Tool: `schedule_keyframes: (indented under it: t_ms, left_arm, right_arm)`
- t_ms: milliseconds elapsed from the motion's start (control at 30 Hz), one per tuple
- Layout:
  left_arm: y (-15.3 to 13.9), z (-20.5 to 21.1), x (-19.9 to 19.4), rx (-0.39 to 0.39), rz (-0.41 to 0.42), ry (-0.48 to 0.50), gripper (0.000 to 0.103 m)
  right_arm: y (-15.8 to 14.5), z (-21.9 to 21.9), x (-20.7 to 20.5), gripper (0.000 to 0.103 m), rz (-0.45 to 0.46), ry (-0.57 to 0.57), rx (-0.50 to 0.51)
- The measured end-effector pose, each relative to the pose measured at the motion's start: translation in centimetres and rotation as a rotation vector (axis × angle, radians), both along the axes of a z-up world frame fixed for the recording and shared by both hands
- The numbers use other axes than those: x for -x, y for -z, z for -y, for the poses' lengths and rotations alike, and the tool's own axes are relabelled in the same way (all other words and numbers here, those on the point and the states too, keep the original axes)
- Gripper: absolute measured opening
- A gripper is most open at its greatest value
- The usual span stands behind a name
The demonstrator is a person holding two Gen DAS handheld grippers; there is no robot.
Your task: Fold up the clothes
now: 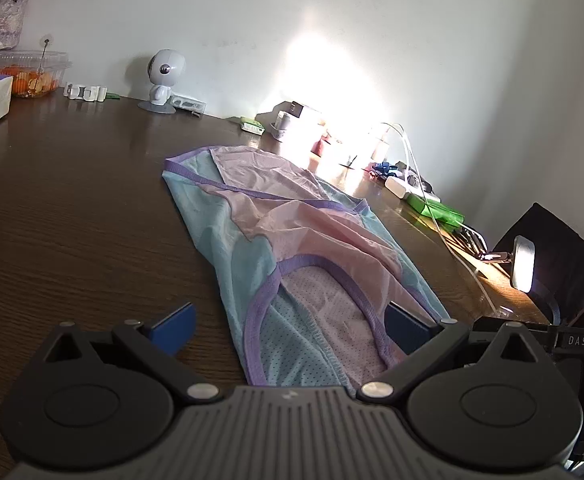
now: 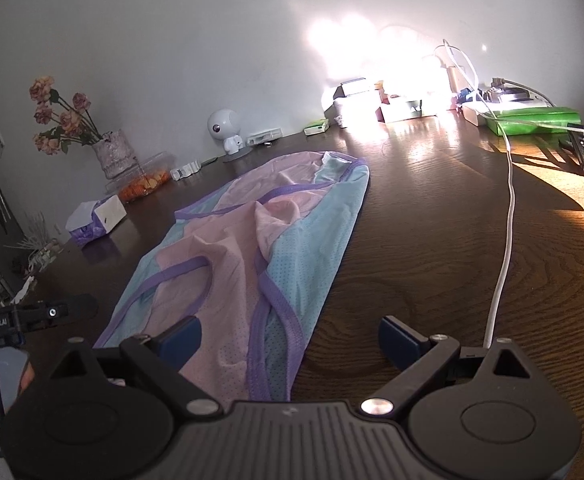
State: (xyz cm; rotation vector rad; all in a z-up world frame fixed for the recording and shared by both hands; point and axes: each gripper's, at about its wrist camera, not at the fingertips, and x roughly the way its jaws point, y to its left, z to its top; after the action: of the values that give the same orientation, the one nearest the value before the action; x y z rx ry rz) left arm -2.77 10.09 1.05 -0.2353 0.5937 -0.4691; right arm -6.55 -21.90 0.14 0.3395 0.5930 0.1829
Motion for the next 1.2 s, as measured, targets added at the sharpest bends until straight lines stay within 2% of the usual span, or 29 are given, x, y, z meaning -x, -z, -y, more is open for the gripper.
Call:
schedule_keyframes:
  t_ms: [333,567,700,1200]
  left_arm:
    - [0.0,-0.1,-0.1,0.006,0.000,-0.004,0.101]
    - [0.0,0.0,0.0,0.003,0.005,-0.007,0.101]
    - [0.0,0.4,-0.1,-0.024,0.002,-0.018,0.101]
    - [0.0,0.2,0.0,-0.008,0.013,-0.025,0.101]
  right_arm:
    - [-0.2,-1.3,0.1,0.095,0.013,0.013,0.086]
    - [-0.2,-1.1,0.2,0.095,0.015,0.024,0.080]
    - [-0.3,-0.9,0.3,0.095,0.025,0.034,0.070]
    - [-0.2,-1.3,0.0,0.095,0.002,0.043,0.096]
